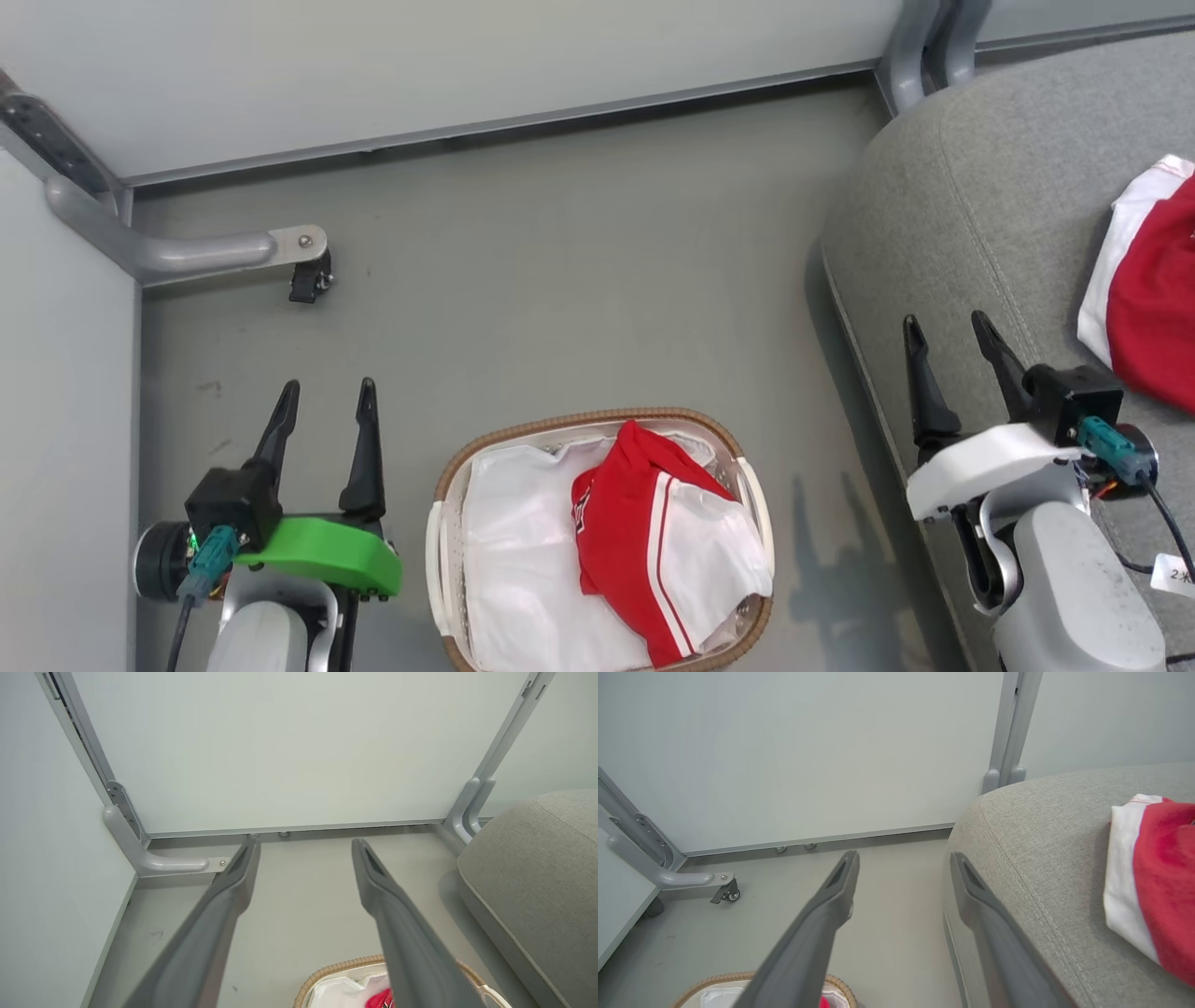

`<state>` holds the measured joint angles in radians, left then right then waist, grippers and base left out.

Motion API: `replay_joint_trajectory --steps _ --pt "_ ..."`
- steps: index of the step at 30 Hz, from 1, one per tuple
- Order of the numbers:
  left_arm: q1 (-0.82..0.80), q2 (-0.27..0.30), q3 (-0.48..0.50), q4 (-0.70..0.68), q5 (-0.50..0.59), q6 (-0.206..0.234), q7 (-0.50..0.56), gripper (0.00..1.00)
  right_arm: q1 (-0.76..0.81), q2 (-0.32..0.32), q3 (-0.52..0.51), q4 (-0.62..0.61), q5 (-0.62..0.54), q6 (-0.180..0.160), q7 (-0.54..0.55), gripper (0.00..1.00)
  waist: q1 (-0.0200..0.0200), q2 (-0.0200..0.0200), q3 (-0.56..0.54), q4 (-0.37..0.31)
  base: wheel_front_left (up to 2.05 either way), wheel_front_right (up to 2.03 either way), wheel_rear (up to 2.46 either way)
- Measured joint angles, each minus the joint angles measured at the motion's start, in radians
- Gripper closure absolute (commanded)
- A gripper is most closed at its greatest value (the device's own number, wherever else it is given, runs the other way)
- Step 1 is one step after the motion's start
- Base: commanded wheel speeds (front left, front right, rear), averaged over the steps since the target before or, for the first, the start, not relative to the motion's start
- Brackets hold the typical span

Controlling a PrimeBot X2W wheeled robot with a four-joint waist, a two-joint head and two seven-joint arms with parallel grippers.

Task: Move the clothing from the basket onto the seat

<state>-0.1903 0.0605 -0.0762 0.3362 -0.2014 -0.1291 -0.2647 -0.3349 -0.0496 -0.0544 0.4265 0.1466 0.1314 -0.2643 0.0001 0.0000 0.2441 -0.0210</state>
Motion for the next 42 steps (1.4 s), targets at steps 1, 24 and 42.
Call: replay_joint_trajectory --steps 1,24,42 --pt "0.012 -0.002 0.01 0.003 0.002 0.0 0.0 0.0 0.012 0.0 0.003 0.002 0.004 0.0 0.0 0.0 0.0 0.0 -0.009 0.004 0.0 0.0 0.0" --pt "0.18 -0.01 0.052 0.03 -0.026 0.0 0.0 0.0 0.193 0.001 0.064 -0.022 0.059 0.0 0.0 0.0 -0.0001 0.0001 -0.187 0.014 0.0 0.0 0.0" --pt "0.16 -0.011 -0.013 0.052 -0.048 0.0 0.0 0.0 0.177 0.0 0.098 -0.051 0.075 0.0 0.0 0.0 -0.0001 0.0 -0.135 -0.013 0.0 0.0 0.0"
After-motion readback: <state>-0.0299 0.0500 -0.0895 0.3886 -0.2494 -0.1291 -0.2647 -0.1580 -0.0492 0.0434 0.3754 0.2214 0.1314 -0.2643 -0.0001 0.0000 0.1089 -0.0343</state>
